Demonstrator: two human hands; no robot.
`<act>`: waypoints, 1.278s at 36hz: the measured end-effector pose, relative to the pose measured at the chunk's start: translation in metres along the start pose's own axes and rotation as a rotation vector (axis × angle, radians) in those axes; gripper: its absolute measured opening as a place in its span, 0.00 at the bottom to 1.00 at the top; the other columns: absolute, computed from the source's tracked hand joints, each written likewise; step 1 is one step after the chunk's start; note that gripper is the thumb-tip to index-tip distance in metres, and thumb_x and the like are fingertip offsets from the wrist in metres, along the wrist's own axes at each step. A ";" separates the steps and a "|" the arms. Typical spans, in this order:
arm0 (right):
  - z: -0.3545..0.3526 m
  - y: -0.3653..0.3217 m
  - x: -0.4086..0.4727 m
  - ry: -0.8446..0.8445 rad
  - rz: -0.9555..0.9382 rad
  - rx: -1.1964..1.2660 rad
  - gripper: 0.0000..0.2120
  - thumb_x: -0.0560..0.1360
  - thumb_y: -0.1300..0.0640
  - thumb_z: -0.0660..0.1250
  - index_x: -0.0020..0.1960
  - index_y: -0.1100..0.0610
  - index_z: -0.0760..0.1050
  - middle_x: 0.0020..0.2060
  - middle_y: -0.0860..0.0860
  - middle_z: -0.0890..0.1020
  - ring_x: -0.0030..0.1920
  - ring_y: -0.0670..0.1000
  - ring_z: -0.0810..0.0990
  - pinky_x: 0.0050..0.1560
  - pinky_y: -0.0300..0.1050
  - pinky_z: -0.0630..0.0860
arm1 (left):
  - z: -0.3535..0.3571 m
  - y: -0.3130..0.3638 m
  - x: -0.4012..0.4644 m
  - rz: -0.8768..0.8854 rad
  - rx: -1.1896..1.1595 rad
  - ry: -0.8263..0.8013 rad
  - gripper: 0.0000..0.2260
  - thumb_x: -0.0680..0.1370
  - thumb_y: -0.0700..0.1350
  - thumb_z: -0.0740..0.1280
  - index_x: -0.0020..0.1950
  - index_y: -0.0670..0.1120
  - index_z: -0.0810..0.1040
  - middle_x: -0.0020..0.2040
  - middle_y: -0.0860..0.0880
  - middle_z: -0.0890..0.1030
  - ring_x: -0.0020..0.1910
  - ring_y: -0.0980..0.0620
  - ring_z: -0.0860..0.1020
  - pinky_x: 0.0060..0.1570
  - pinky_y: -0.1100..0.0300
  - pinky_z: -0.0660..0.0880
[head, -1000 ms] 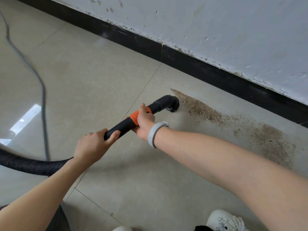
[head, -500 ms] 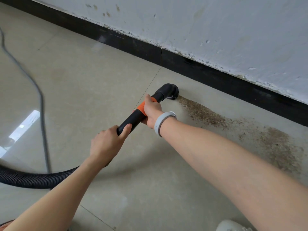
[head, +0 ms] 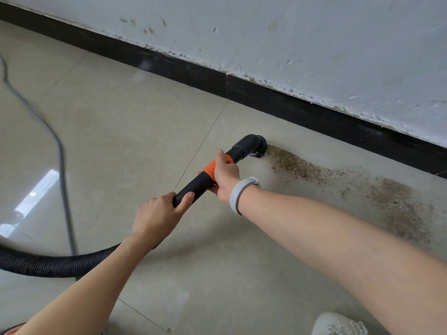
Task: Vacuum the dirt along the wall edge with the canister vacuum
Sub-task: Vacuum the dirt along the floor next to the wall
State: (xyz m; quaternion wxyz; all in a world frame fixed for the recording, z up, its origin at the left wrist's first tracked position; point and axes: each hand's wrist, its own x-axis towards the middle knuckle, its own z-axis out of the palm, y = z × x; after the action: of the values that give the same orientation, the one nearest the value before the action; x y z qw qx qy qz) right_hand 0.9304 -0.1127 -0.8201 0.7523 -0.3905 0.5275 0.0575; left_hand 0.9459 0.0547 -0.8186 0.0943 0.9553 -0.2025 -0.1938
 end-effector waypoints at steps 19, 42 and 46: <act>-0.039 0.021 -0.018 0.053 0.014 0.167 0.20 0.80 0.41 0.58 0.60 0.56 0.62 0.41 0.54 0.78 0.37 0.53 0.85 0.51 0.52 0.82 | 0.008 0.017 -0.020 0.097 0.092 -0.035 0.20 0.77 0.64 0.53 0.35 0.51 0.65 0.29 0.51 0.71 0.32 0.48 0.71 0.28 0.58 0.60; -0.007 -0.018 -0.003 0.146 -0.063 -0.108 0.28 0.80 0.40 0.56 0.67 0.61 0.67 0.55 0.57 0.78 0.58 0.61 0.78 0.61 0.57 0.75 | 0.006 0.019 0.007 -0.027 -0.076 0.038 0.22 0.78 0.63 0.53 0.39 0.47 0.73 0.33 0.46 0.81 0.36 0.44 0.78 0.37 0.53 0.73; 0.003 -0.028 0.001 0.132 -0.051 -0.170 0.24 0.79 0.39 0.56 0.60 0.60 0.68 0.46 0.55 0.74 0.55 0.60 0.78 0.60 0.57 0.77 | 0.003 0.016 0.016 -0.060 -0.117 0.030 0.24 0.80 0.62 0.53 0.38 0.46 0.74 0.32 0.46 0.81 0.35 0.44 0.79 0.41 0.50 0.77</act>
State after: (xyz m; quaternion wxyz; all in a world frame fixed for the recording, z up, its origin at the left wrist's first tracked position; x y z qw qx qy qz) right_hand 0.9470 -0.1305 -0.8056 0.6813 -0.4689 0.5592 0.0571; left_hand 0.9523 0.0327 -0.8228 0.1472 0.9566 -0.1607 -0.1937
